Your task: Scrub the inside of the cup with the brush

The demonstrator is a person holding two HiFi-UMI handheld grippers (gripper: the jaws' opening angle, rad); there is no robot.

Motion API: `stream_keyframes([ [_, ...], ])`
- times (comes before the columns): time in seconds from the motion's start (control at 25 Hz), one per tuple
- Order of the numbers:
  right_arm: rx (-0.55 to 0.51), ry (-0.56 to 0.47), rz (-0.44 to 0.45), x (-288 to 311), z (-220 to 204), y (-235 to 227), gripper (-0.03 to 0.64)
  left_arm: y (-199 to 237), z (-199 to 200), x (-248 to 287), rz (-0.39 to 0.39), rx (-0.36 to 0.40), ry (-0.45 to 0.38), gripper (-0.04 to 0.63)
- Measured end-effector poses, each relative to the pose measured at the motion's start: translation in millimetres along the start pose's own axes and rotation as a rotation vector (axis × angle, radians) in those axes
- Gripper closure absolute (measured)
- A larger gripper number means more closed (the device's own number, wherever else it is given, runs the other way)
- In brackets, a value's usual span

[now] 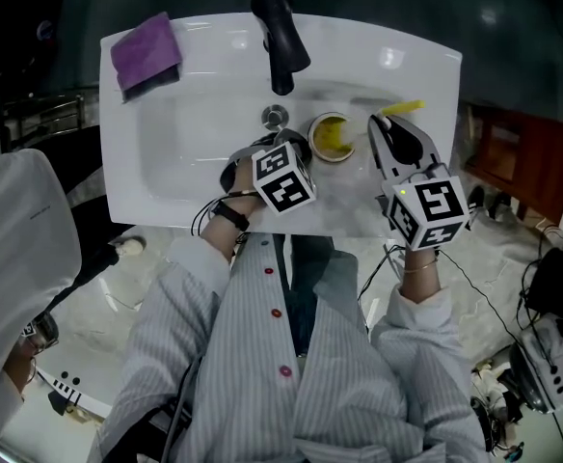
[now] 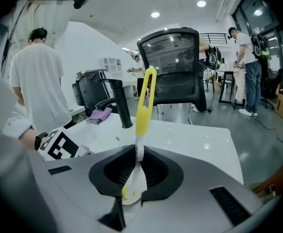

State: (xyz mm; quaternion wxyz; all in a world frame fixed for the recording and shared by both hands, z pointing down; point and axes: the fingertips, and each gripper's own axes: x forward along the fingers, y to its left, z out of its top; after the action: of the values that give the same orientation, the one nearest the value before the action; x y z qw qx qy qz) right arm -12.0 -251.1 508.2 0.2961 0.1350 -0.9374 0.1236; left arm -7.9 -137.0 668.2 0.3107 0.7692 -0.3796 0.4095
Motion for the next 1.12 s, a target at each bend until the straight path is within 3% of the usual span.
stream_keyframes([
  [0.24, 0.146, 0.050, 0.037, -27, -32, 8, 0.561, 0, -3, 2, 0.000, -0.004, 0.009, 0.531],
  [0.44, 0.277, 0.019, 0.075, -34, -41, 30, 0.561, 1, -12, 7, 0.005, 0.001, 0.040, 0.531],
  [0.72, 0.242, -0.029, 0.086, -15, -17, 52, 0.558, 1, -12, 7, 0.000, 0.002, 0.040, 0.531],
  [1.12, 0.127, -0.069, 0.052, 30, 14, 35, 0.560, 0, -13, 6, -0.005, 0.004, 0.036, 0.531],
])
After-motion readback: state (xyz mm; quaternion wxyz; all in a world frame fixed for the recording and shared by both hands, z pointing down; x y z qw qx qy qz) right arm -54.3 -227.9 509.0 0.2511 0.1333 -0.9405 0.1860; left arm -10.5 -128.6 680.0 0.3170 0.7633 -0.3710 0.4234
